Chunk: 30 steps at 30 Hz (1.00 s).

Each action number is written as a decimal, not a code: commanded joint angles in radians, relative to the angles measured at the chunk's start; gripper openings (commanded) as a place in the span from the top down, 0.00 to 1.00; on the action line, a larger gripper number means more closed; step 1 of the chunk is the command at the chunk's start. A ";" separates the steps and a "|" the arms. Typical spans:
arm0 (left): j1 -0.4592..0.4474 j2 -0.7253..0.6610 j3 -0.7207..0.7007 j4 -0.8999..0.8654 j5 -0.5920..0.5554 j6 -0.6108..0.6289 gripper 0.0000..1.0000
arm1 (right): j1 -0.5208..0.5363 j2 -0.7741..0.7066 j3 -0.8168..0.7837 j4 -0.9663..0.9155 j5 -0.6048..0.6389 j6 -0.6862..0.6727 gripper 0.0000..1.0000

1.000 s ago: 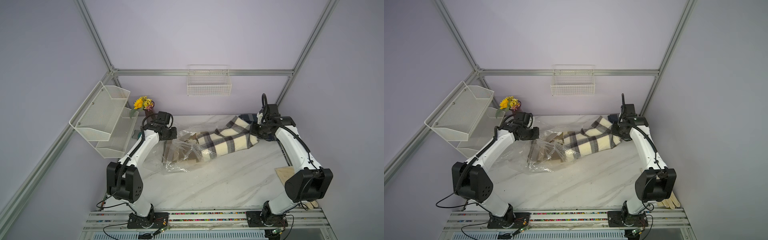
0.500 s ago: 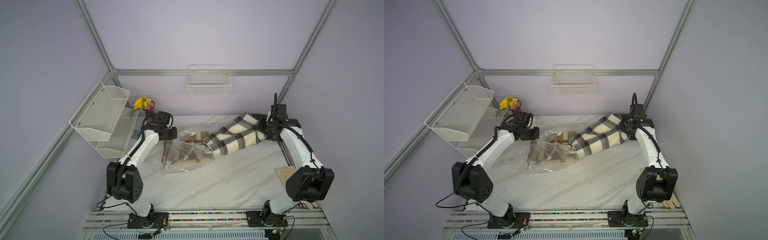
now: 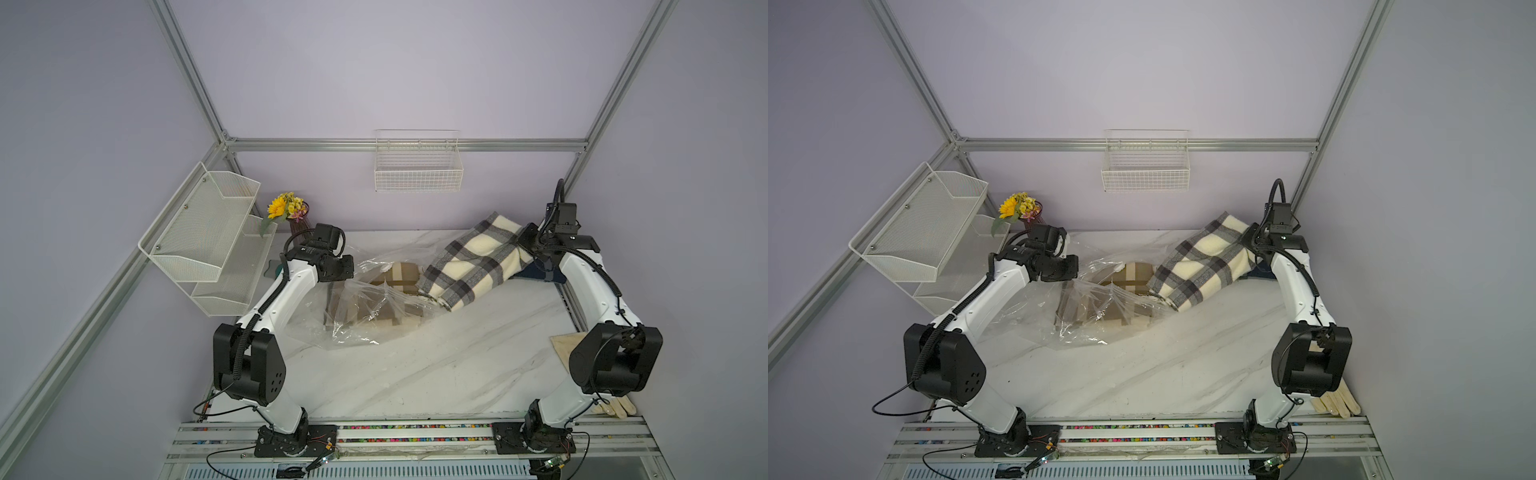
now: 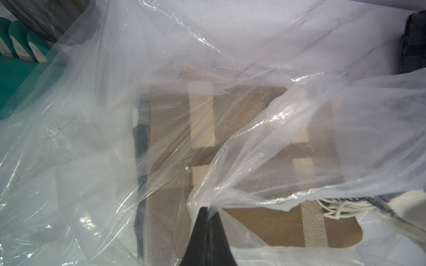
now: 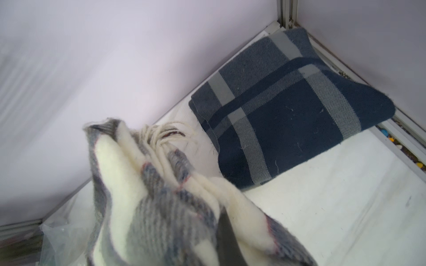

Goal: Take the scarf out of the vacuum bag
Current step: Take out the scarf from the vacuum bag, then place the scarf at the corner of the board.

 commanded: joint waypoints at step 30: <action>0.018 0.007 0.039 -0.028 -0.025 -0.019 1.00 | 0.005 -0.027 -0.133 0.638 -0.139 0.440 1.00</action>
